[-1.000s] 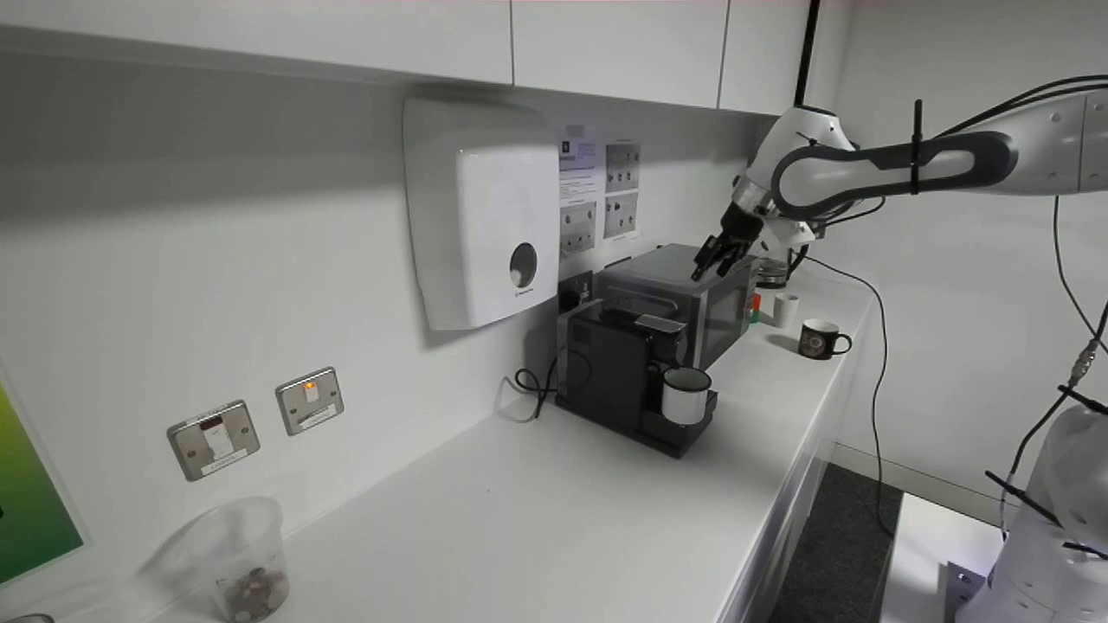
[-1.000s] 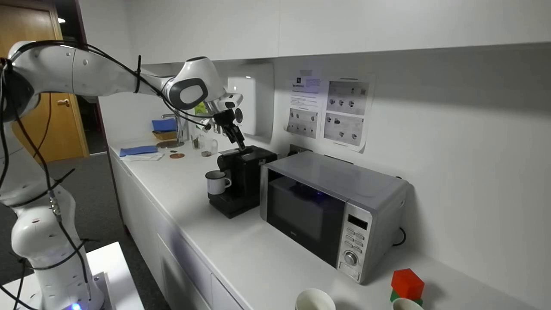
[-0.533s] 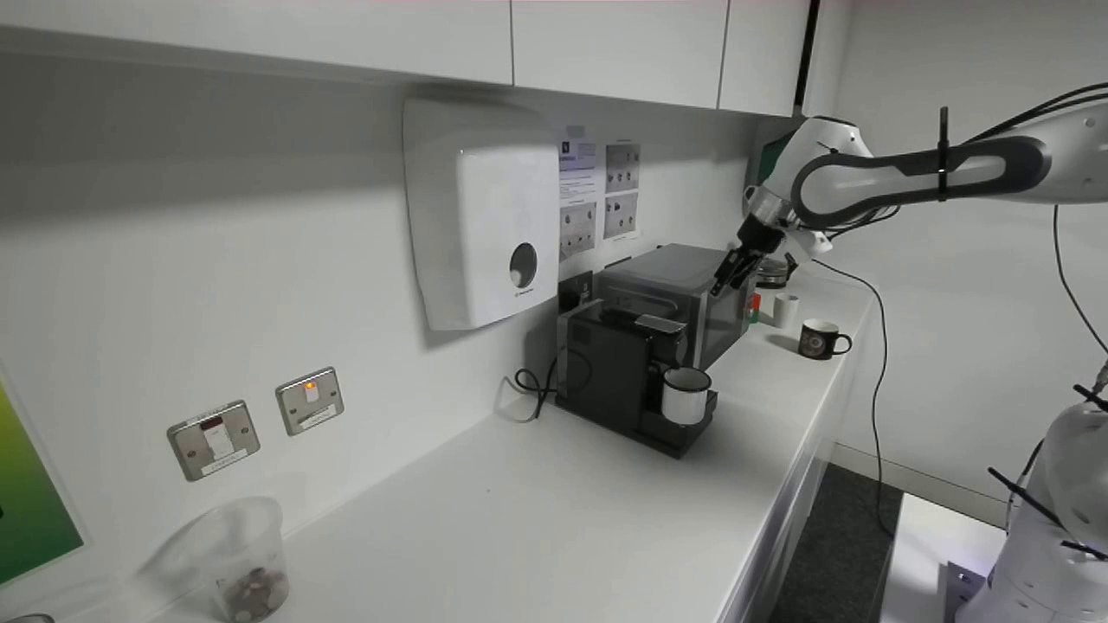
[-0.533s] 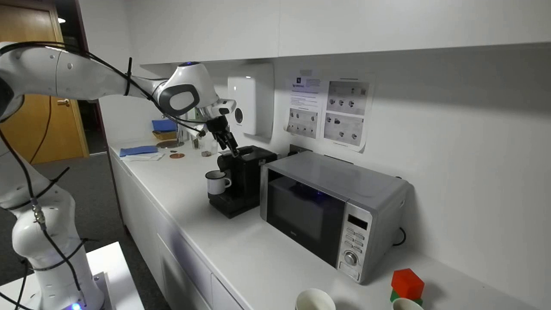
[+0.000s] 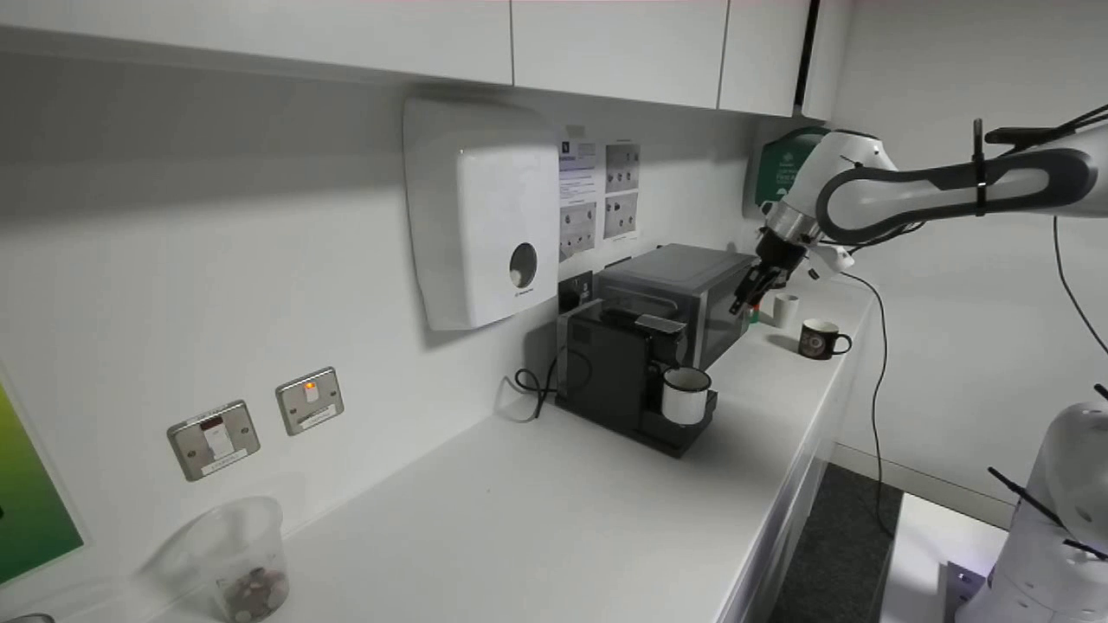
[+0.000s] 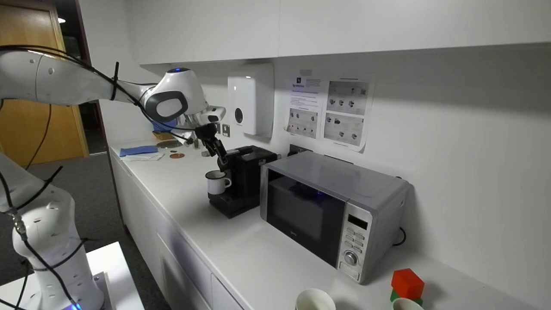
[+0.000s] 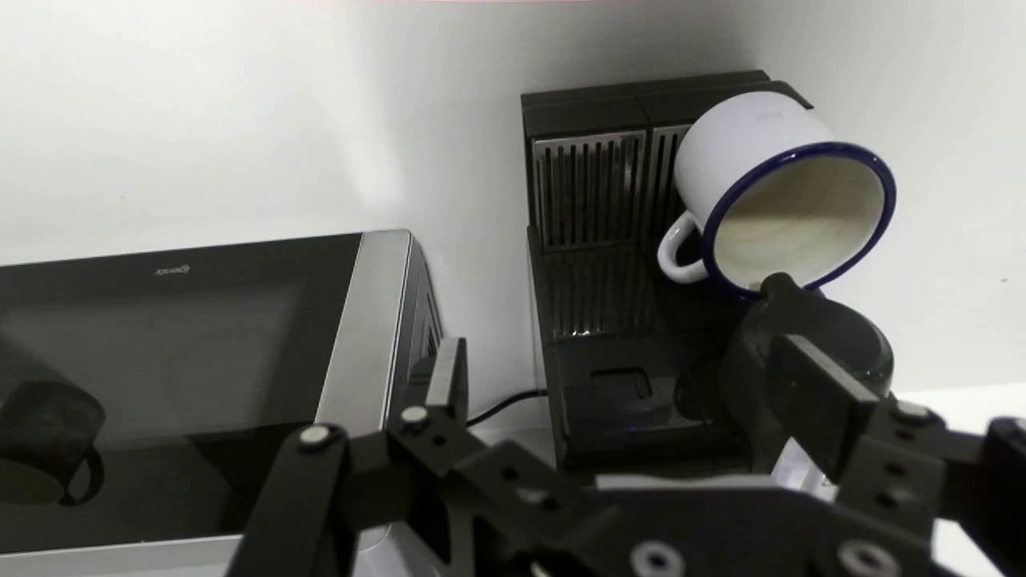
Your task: Put the cup on the coffee maker and then remove it and put it back on the table
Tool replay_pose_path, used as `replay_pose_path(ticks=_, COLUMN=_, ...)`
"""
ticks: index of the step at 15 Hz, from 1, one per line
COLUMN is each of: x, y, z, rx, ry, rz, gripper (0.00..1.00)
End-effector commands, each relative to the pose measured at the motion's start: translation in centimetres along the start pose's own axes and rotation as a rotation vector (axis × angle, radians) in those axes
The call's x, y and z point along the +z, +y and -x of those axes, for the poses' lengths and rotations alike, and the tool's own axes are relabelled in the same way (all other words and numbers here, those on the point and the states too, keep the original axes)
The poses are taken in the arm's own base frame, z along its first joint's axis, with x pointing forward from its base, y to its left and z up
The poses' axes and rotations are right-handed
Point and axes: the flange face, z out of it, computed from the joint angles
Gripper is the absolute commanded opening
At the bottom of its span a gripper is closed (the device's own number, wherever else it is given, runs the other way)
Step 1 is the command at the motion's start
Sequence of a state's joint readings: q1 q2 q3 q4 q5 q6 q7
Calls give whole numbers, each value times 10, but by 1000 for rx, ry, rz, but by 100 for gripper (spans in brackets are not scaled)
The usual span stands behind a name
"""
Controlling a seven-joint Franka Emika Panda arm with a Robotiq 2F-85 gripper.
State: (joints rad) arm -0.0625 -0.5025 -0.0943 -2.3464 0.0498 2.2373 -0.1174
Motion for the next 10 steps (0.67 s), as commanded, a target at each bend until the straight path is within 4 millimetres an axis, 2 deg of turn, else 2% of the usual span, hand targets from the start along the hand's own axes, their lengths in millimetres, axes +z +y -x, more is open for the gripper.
replay_pose_path(ticks=1, x=-5, y=-3, z=27, rx=-8, ry=-3, rz=-30, gripper=100)
replay_pose_path(ticks=7, x=-1, y=-5, z=44, rx=4, ry=-11, rz=-33, gripper=100)
replay_pose_path(ticks=10, x=5, y=-3, z=37, rx=3, ry=-19, rz=-12, gripper=100)
